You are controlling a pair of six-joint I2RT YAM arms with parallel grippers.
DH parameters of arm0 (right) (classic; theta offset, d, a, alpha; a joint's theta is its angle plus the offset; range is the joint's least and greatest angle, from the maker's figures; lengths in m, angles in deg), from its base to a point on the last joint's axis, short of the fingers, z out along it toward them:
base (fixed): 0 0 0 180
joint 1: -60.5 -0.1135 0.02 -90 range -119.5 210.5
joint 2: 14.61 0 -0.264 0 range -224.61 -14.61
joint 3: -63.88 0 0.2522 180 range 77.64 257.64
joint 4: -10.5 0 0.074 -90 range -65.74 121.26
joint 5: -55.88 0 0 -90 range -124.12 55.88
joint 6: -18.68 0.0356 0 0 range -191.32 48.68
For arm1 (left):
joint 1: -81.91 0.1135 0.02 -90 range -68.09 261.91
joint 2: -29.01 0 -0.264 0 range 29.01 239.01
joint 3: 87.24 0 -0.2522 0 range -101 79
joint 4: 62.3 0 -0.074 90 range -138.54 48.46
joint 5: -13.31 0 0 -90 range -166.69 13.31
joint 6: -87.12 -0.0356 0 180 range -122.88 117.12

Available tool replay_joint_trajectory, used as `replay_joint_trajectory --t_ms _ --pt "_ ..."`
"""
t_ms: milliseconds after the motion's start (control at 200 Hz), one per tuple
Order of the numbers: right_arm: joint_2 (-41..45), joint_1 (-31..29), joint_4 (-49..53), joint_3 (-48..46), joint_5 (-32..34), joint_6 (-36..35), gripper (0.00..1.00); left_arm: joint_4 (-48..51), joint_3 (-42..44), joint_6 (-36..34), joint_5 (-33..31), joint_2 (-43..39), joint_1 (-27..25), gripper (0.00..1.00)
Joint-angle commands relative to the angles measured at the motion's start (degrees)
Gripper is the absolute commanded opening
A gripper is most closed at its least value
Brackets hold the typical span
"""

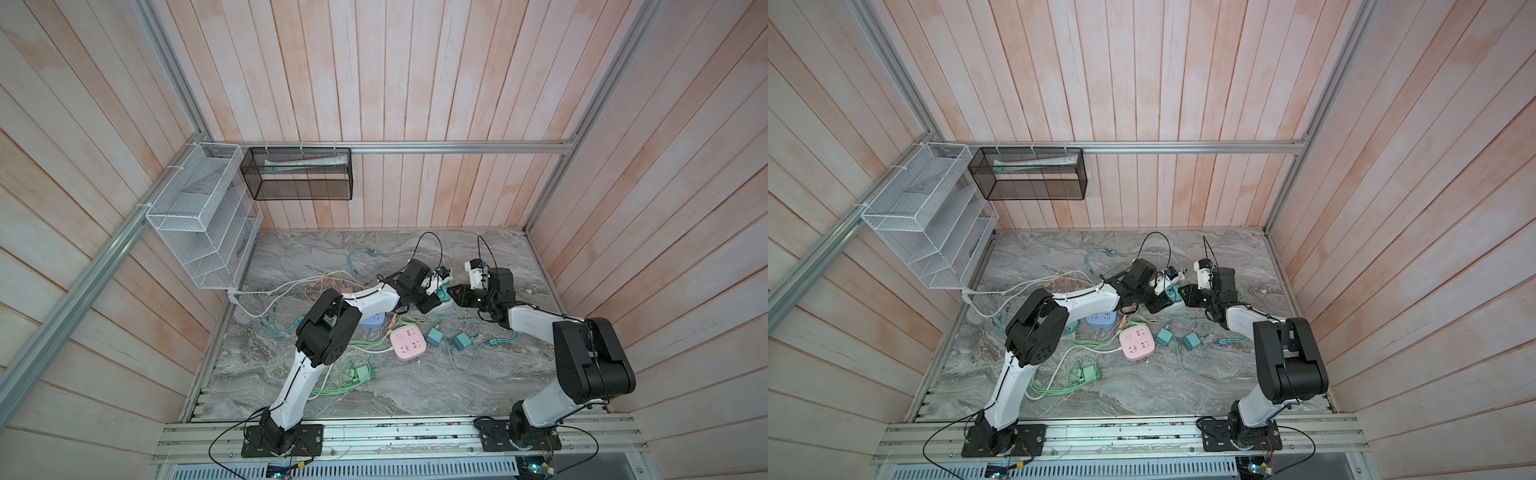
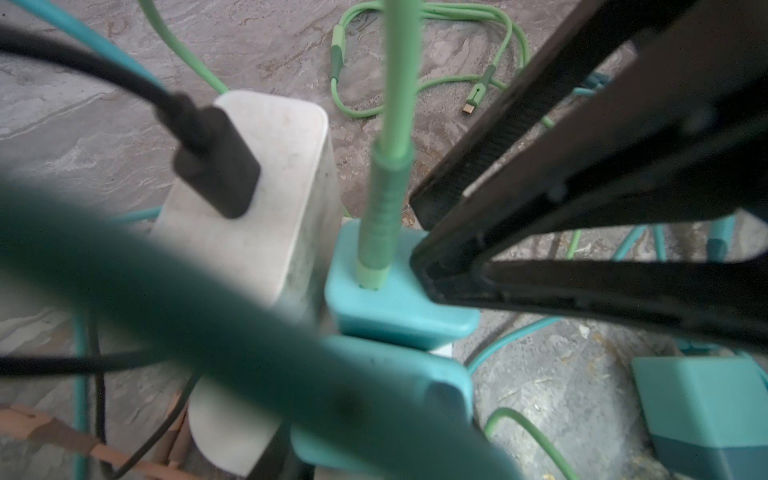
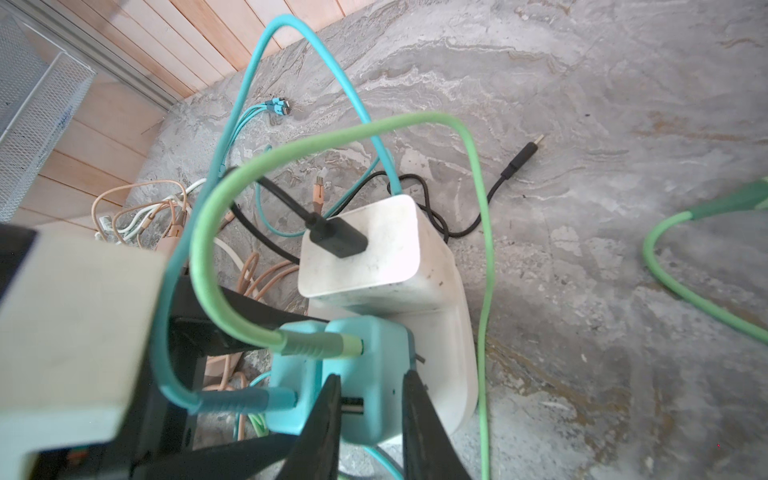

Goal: Pull the plug off the socket

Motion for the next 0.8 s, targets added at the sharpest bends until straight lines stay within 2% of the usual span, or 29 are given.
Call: replay_joint_trajectory --t_ms 0,490,645,790 --pt "-1.7 -2.2 7.9 -3.7 0.6 -0.3 0.23 -5.6 -2.3 4.0 1.5 -0.3 0.1 0.19" --pt "-1.6 -2.7 7.2 -5.6 1.1 0.2 0.21 -6.7 -1.4 5.2 -1.1 -1.8 0.6 0.19" --pt "-1.8 -2.7 7.1 -5.3 1.4 0.4 0.21 -6.7 0.2 1.7 -5.7 -3.1 -0.6 0.19" --pt "-1.9 -2.7 7.3 -5.1 1.6 0.4 0.21 -11.9 5.1 0.4 -8.4 -5.9 -1.3 0.19"
